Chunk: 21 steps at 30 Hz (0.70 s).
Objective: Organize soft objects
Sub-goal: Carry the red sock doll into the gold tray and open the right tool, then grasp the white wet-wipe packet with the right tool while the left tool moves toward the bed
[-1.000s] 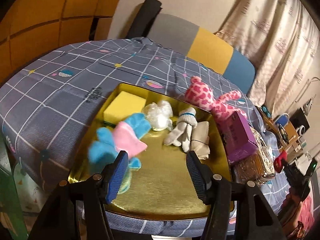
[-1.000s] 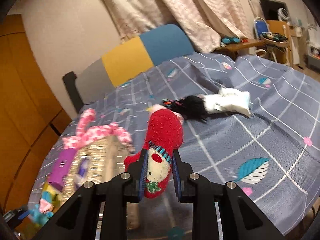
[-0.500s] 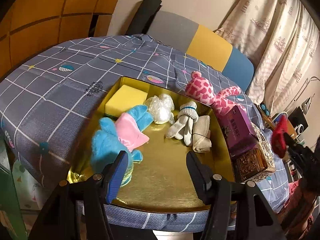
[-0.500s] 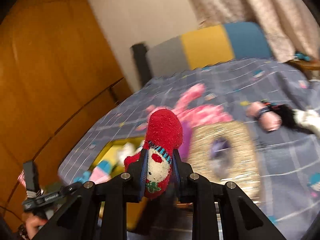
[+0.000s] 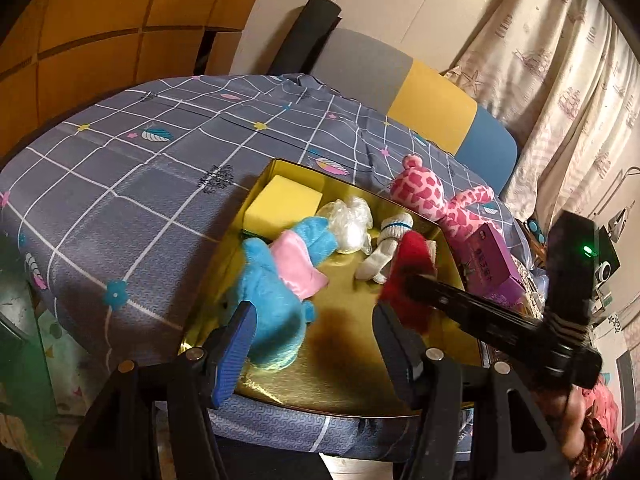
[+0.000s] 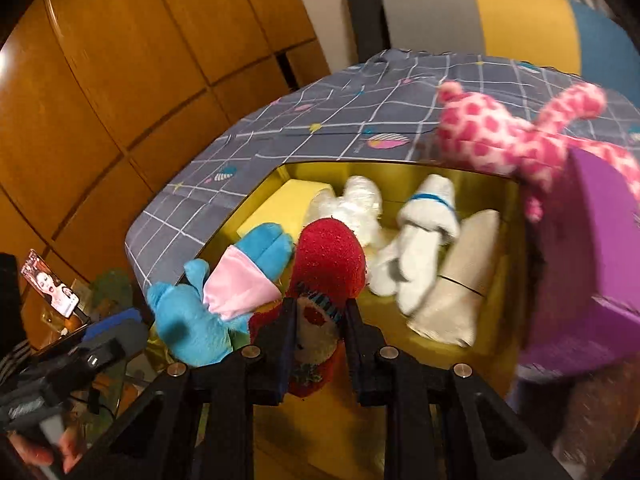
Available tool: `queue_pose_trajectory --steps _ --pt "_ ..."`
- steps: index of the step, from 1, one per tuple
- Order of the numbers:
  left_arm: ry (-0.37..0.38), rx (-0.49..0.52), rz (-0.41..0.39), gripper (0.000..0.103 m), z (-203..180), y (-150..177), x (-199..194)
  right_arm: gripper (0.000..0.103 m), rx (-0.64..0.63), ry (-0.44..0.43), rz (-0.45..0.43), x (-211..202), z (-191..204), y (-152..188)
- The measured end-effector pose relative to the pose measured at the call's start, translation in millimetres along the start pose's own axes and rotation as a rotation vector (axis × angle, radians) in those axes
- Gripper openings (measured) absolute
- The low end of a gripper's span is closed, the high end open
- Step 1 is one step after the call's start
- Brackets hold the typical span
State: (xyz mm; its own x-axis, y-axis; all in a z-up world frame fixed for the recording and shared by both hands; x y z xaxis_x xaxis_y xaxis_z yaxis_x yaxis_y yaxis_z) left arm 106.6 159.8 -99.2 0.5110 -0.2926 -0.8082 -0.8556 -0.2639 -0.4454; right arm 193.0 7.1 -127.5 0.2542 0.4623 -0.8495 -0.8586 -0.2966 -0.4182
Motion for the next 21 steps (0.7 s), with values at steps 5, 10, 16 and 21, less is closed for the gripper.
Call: queue_pose_trajectory --steps 5,10,16,21 --pt "0.005 -0.012 -0.004 0.061 3 -1 -2 0.037 0.012 0.006 0.043 22 5 -16" --pt "0.018 -0.014 0.000 0.061 2 -1 -1 0.070 0.065 -0.008 0.016 20 -1 -14" --pt "0.030 -0.008 0.012 0.061 -3 0 4 0.070 0.102 -0.025 -0.022 -2 -5 7" --pt "0.050 0.011 0.030 0.061 -15 4 10 0.070 0.113 -0.029 -0.037 -15 -5 20"
Point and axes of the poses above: each gripper's, at about its wrist camera, not at the fingertips, and x roughly the way its jaws point, z to its left, y to its underside, the point moved 5 cm from there along x, roughly the way its jaws point, and after that the axes turned 14 degrees about z, right-handed, at the moved point
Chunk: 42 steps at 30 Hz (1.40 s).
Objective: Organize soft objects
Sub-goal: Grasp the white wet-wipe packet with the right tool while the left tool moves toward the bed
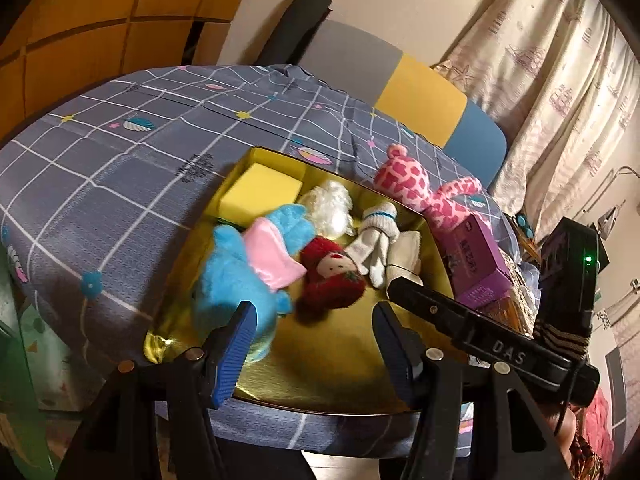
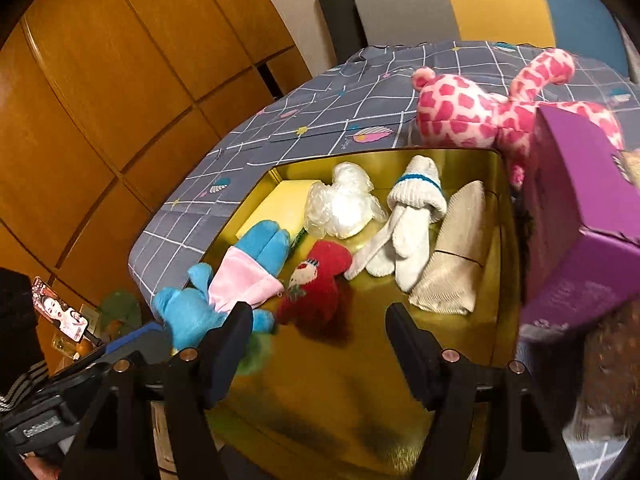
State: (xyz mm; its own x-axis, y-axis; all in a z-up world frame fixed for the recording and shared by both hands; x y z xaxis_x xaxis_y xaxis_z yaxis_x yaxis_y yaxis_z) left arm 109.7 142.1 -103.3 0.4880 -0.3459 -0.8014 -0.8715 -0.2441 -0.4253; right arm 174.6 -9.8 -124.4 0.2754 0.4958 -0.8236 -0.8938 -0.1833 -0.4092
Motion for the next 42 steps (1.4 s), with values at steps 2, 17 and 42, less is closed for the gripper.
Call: queue_pose_trajectory --steps 2,17,42 --pt "0.011 0.008 0.003 0.061 -5 2 1 0.070 -0.004 0.002 -0.007 -5 1 3" --pt "0.022 0.041 0.046 0.061 -24 7 12 0.070 0.003 0.133 -0.246 -111 -14 7" --pt "0.201 0.408 0.132 0.061 -174 31 27 0.075 0.529 0.446 -0.236 -196 -289 106"
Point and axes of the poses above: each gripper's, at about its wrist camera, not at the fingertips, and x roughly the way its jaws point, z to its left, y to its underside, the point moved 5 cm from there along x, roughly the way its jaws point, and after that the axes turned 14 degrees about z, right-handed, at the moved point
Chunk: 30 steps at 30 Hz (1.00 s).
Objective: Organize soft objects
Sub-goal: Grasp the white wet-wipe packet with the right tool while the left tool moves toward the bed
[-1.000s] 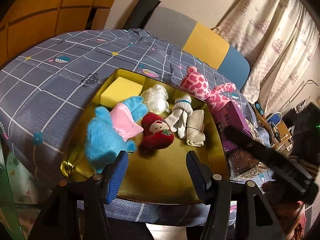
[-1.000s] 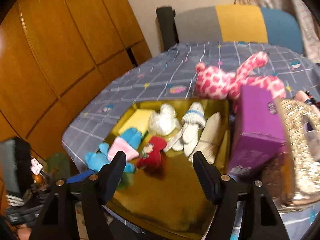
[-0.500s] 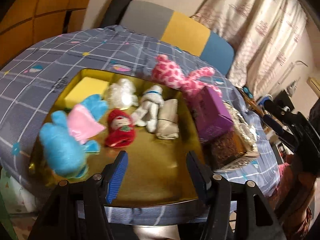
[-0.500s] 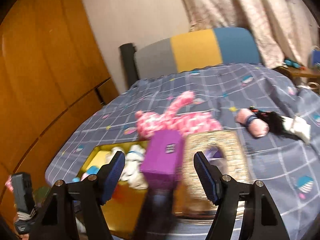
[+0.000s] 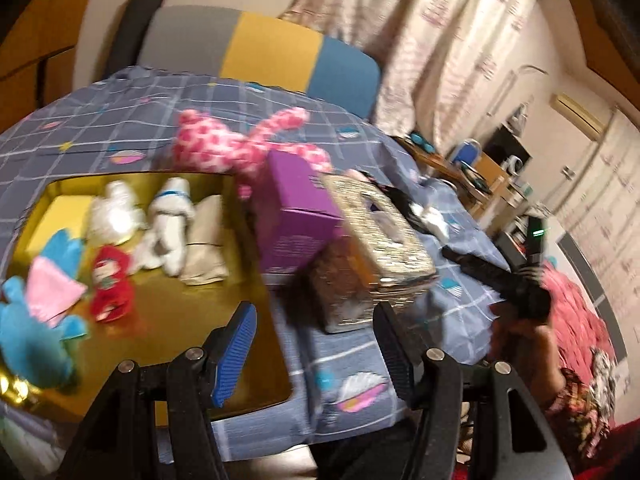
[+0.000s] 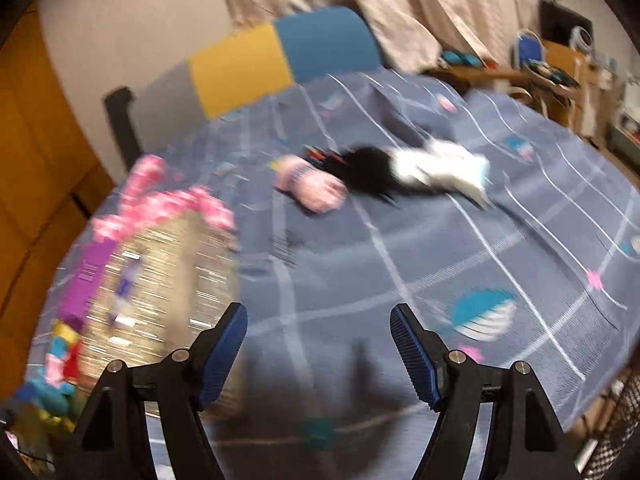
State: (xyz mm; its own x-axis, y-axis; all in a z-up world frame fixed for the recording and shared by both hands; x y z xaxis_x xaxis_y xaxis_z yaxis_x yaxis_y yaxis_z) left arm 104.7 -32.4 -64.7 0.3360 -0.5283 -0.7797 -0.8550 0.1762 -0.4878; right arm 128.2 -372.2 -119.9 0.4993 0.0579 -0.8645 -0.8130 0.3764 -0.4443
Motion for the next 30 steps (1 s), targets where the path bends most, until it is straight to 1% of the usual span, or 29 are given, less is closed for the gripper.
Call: queue_pose_trajectory --steps 3,5,7,10,14,16,20,22,24,25,27,30 --pt "0.056 0.055 0.022 0.062 -24 -7 9 0.075 0.011 0.038 0.023 11 -30 1" --pt "0.094 0.084 0.036 0.062 -40 -11 14 0.075 0.014 0.060 0.015 14 -49 -4" --pt "0.110 0.112 0.057 0.062 -55 -16 21 0.079 0.016 0.091 0.004 15 -65 -12" --pt "0.112 0.157 0.088 0.062 -76 -24 32 0.086 0.016 0.122 -0.018 20 -88 -34" --pt "0.131 0.164 0.122 0.062 -94 -39 43 0.089 -0.022 0.158 -0.030 27 -106 -73" --pt "0.144 0.168 0.130 0.062 -104 -47 48 0.092 -0.080 0.179 -0.029 32 -112 -96" --pt "0.132 0.195 0.139 0.062 -123 -59 58 0.100 -0.236 0.254 0.006 47 -121 -136" --pt "0.131 0.201 0.147 0.062 -128 -63 63 0.102 -0.329 0.284 0.050 61 -123 -153" --pt "0.128 0.204 0.160 0.062 -133 -66 68 0.102 -0.407 0.317 0.094 73 -123 -162" --pt "0.124 0.206 0.167 0.062 -135 -68 72 0.102 -0.446 0.320 0.117 79 -122 -165" --pt "0.122 0.208 0.174 0.062 -137 -69 74 0.102 -0.512 0.338 0.140 91 -121 -169" --pt "0.120 0.207 0.179 0.062 -141 -74 80 0.102 -0.539 0.340 0.169 107 -121 -172"
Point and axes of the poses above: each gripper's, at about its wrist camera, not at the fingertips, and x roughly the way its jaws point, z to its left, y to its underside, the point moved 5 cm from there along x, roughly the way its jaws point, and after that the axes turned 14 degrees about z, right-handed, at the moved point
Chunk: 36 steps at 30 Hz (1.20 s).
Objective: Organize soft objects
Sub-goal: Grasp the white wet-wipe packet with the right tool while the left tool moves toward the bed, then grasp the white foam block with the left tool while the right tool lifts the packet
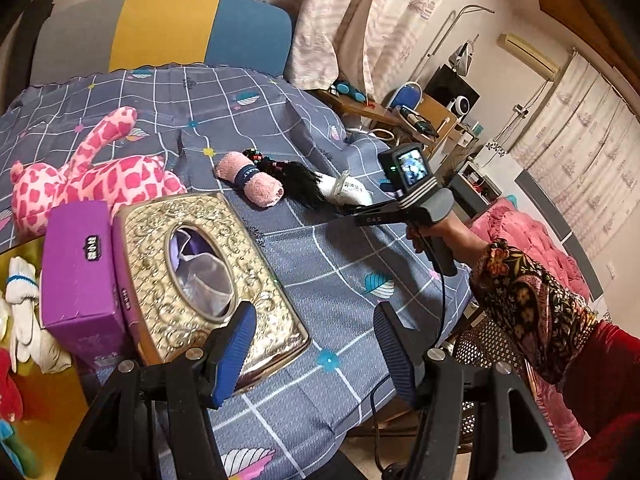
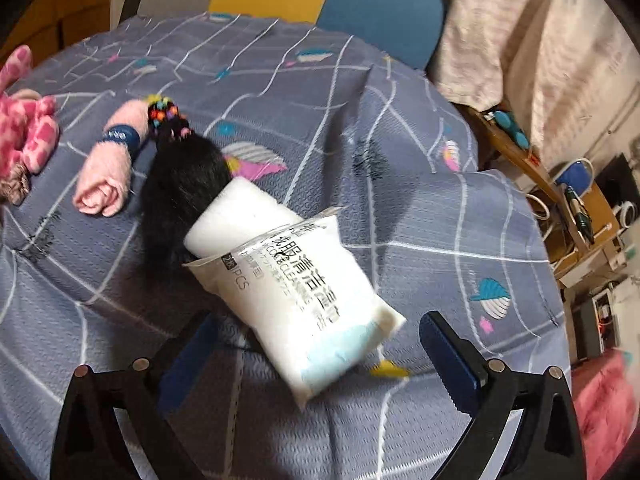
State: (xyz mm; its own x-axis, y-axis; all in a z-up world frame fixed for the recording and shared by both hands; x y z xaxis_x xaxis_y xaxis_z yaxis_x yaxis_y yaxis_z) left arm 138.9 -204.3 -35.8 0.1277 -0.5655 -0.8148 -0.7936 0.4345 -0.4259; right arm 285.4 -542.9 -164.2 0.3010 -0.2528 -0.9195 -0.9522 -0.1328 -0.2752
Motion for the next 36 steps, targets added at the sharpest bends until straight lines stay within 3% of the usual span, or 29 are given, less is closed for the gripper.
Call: queue_pose_trajectory --steps 3,8,16,28,32,36 --pt "-0.004 0.000 0.007 0.062 -2 -5 3 0.096 0.023 -0.051 0.002 10 2 -4" --pt "0.002 -0.001 0.011 0.062 -4 -12 7 0.068 0.101 -0.085 -0.046 5 1 0" --pt "0.014 0.009 0.023 0.062 -18 -18 16 0.047 0.314 -0.219 -0.130 -23 -13 33" --pt "0.013 -0.014 0.051 0.062 -38 -36 29 0.040 0.570 -0.394 -0.303 -50 1 99" --pt "0.010 -0.041 0.066 0.062 -49 -54 37 0.040 0.651 -0.426 -0.386 -45 2 111" --pt "-0.033 0.016 0.070 0.062 -73 -83 48 0.040 0.715 -0.468 -0.433 -41 -3 114"
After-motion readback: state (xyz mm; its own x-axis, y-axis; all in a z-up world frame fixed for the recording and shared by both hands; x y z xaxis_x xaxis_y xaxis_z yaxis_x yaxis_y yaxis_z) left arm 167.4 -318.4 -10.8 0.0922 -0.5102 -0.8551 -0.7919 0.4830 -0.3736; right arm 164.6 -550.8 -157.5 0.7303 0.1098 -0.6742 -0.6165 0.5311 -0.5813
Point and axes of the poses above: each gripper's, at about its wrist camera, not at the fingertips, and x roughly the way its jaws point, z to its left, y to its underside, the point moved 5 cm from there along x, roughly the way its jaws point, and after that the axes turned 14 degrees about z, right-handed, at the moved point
